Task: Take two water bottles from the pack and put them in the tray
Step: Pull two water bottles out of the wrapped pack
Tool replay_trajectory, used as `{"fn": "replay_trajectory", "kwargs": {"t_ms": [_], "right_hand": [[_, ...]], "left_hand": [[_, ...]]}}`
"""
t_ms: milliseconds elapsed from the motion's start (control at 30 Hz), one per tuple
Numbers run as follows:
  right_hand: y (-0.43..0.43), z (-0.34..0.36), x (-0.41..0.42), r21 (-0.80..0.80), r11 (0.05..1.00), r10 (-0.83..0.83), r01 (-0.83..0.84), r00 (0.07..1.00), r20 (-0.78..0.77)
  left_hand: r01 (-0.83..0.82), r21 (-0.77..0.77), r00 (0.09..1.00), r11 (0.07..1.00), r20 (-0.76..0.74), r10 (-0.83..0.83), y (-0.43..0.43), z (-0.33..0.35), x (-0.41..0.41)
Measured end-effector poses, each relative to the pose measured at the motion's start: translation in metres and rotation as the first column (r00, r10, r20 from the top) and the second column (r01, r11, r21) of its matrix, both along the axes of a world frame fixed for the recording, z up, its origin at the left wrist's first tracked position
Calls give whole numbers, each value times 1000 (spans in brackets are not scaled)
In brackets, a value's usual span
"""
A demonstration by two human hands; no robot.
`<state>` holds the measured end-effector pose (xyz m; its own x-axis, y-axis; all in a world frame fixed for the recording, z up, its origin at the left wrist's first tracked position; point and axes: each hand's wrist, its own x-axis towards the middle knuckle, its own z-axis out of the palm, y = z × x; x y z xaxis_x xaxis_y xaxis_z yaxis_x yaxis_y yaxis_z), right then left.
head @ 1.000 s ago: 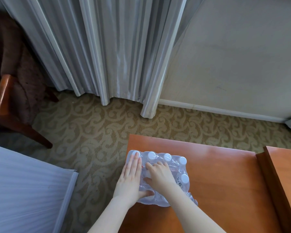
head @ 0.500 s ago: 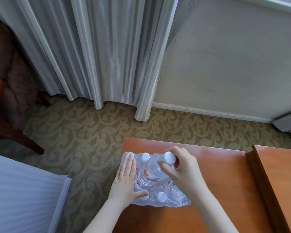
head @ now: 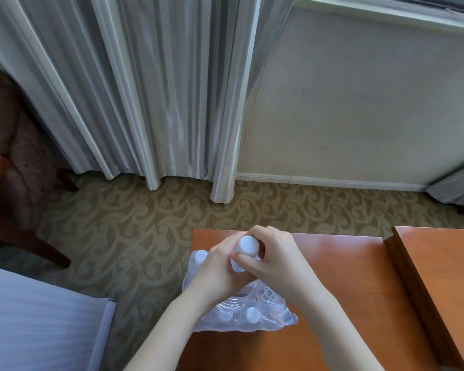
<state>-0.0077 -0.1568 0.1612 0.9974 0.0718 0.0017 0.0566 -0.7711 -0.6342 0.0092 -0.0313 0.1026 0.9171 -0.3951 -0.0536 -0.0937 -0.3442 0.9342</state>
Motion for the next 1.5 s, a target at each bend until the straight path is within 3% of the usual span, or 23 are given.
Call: {"fn": "replay_trajectory", "kwargs": {"t_ms": [167,233,300,333,400,467,533,700,867,1033,1167,1333,1433,1500], "right_hand": [[3,6,2,205,979,5,-5,1000,0],[-2,-1,2,280,960,-43,26,998,52],[-14,-21,2,260,960,-149,106,977,153],[-21,-35,1,212,967,-183,145,967,175],[-33,-72,-1,-4,989,-144,145,987,76],[-36,-115,-5,-312,950,-41,-3,990,-134],[-35,-148,-7,-500,848,32,-178,957,-287],[-24,-184,0,-681,668,33,-300,926,-375],[-15,-198,4,-697,693,-84,-184,940,-332],[-22,-192,2,-524,851,-116,-36,960,-254],[-28,-158,-9,-149,978,-173,143,963,-208],[-38,-78,-13,294,918,-258,265,964,-64],[-37,-31,-11,565,798,-245,210,969,-15],[-34,-6,-10,610,778,-217,150,976,37]], "left_hand": [[-112,-32,987,993,109,114,4,7,2],[-179,-73,979,981,84,185,10,5,4],[-252,-109,966,962,38,257,17,3,7],[-269,-114,961,956,36,275,20,2,9],[-272,-107,959,956,55,279,26,1,13],[-279,-108,957,954,55,286,31,1,17],[-295,-116,952,948,49,302,34,3,21],[-294,-151,952,944,46,303,35,3,28],[-290,-160,952,944,54,302,35,3,30],[-293,-173,953,940,26,302,36,4,29],[-276,-172,958,946,30,285,37,8,31],[-265,-195,958,944,55,280,36,22,34],[-264,-206,955,942,79,285,35,34,37],[-246,-205,956,947,108,272,35,43,39]]}}
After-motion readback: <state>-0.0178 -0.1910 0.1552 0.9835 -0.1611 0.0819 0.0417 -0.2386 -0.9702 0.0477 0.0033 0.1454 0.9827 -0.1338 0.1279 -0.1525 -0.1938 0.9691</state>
